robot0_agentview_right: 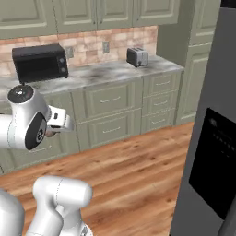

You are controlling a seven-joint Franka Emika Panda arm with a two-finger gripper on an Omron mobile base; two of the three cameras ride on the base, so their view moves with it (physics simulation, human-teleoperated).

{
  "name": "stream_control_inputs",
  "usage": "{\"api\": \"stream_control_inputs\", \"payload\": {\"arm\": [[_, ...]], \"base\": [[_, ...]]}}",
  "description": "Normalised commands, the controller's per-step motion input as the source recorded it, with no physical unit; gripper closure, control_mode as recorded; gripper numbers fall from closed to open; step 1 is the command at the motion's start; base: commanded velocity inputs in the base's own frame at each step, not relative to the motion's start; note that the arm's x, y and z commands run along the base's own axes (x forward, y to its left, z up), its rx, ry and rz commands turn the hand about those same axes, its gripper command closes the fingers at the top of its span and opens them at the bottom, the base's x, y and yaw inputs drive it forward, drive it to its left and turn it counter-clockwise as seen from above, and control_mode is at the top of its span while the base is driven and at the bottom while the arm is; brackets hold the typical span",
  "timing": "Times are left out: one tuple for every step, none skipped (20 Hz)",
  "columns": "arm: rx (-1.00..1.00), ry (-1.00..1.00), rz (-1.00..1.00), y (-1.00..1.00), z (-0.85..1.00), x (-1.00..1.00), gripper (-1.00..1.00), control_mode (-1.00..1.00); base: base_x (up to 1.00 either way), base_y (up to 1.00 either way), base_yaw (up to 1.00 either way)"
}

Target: Pick the egg and butter from the fridge and place them by the bowl for mixing.

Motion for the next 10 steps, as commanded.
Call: {"api": "stream_control_inputs", "payload": {"arm": [[0.0, 0.0, 0.0, 0.0, 0.0, 0.0, 1.0, 1.0], [0.0, 0.0, 0.0, 0.0, 0.0, 0.0, 1.0, 1.0], [0.0, 0.0, 0.0, 0.0, 0.0, 0.0, 1.0, 1.0], [0.0, 0.0, 0.0, 0.0, 0.0, 0.0, 1.0, 1.0], [0.0, 0.0, 0.0, 0.0, 0.0, 0.0, 1.0, 1.0], [0.0, 0.0, 0.0, 0.0, 0.0, 0.0, 1.0, 1.0], [0.0, 0.0, 0.0, 0.0, 0.0, 0.0, 1.0, 1.0], [0.0, 0.0, 0.0, 0.0, 0.0, 0.0, 1.0, 1.0], [0.0, 0.0, 0.0, 0.0, 0.0, 0.0, 1.0, 1.0], [0.0, 0.0, 0.0, 0.0, 0.0, 0.0, 1.0, 1.0]], "base": [[-0.06, 0.46, 0.7], [-0.07, 0.46, 0.7], [-0.07, 0.45, 0.71], [-0.05, 0.43, 0.72], [-0.03, 0.42, 0.73], [-0.03, 0.41, 0.74], [-0.02, 0.39, 0.74], [-0.01, 0.38, 0.75], [-0.01, 0.38, 0.75], [-0.01, 0.37, 0.76]]}}
